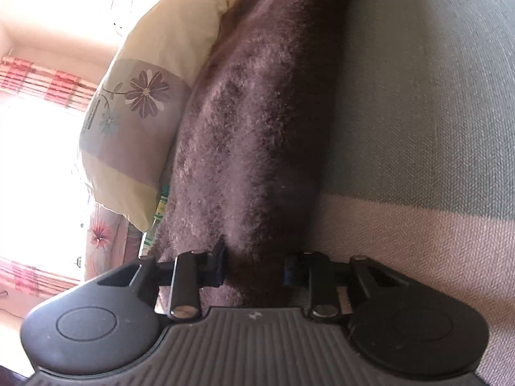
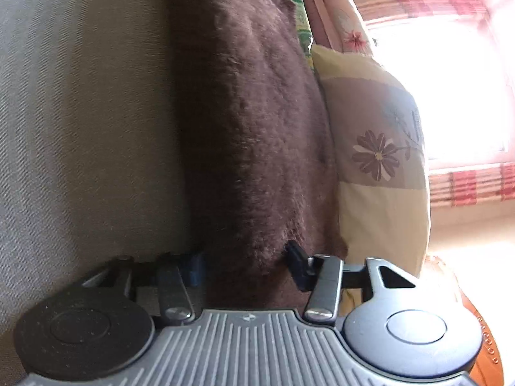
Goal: Fold clothes
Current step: 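Lift the gripped edge with both tools and fold it over again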
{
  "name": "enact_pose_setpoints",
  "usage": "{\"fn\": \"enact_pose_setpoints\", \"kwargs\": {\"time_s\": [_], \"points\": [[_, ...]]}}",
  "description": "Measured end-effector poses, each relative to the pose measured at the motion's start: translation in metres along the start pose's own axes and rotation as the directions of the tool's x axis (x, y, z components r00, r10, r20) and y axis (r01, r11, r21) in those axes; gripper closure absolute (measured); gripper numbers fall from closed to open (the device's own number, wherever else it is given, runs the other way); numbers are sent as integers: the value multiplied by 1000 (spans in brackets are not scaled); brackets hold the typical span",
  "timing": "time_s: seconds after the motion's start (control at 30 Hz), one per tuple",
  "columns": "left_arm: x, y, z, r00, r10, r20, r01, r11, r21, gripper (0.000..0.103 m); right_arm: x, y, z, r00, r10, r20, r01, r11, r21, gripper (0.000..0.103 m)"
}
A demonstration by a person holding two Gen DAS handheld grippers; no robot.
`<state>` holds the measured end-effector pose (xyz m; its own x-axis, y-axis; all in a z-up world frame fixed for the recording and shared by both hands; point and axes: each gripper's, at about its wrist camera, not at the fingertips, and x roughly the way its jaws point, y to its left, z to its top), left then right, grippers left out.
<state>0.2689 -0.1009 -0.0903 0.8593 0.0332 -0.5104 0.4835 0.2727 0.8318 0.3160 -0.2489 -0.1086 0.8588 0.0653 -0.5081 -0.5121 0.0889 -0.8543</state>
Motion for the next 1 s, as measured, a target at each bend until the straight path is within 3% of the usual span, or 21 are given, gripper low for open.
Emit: {"fn": "enact_pose_setpoints", "kwargs": {"time_s": [0.07, 0.1, 0.17, 0.27, 0.37, 0.4, 0.43, 0.47, 0.63, 0.73, 0.87, 1.0], "points": [[-1, 2, 1, 1000, 8, -8, -8, 1000, 16, 60, 0, -3, -1, 1000, -9, 6, 9, 999, -32, 33], [-1, 4, 2, 1000, 15, -13, -15, 1000, 22, 57, 1, -6, 0, 1000, -25, 3, 25, 998, -52, 20], [3, 8, 1, 1000, 27, -14, -27, 1000, 8, 47, 10, -15, 1, 999, -32, -10, 31, 997, -65, 17], [8, 14, -2, 999, 24, -23, -25, 999, -44, 46, 17, -17, 0, 999, -38, -10, 37, 998, -49, 18], [16, 14, 0, 999, 9, -35, -11, 998, -63, 60, 15, -9, 2, 999, -32, -16, 31, 998, -50, 38], [18, 12, 2, 999, 6, -36, -8, 999, -52, 66, 14, -4, 3, 999, -27, -17, 26, 998, -59, 57], [19, 8, 3, 999, -5, -39, 4, 999, -31, 78, 14, 1, 3, 999, -27, -18, 25, 997, -68, 67], [20, 2, 4, 999, -1, -41, 1, 1000, -6, 82, 13, 6, 3, 999, -26, -18, 24, 997, -77, 70], [21, 6, 2, 1000, 1, -29, -1, 1000, 3, 86, 10, 1, 2, 1000, -20, -19, 19, 999, -41, 77], [17, 8, 0, 1000, 7, -22, -6, 998, 57, 87, 5, -3, 2, 1000, -14, -16, 13, 999, -37, 81], [13, 20, 0, 1000, 5, -14, -4, 999, 44, 88, -3, -21, 3, 1000, -2, 3, 2, 999, 41, 84], [3, 24, -6, 1000, 19, -3, -18, 999, 48, 89, -19, -24, 5, 1000, 3, 15, -3, 999, 40, 84]]}}
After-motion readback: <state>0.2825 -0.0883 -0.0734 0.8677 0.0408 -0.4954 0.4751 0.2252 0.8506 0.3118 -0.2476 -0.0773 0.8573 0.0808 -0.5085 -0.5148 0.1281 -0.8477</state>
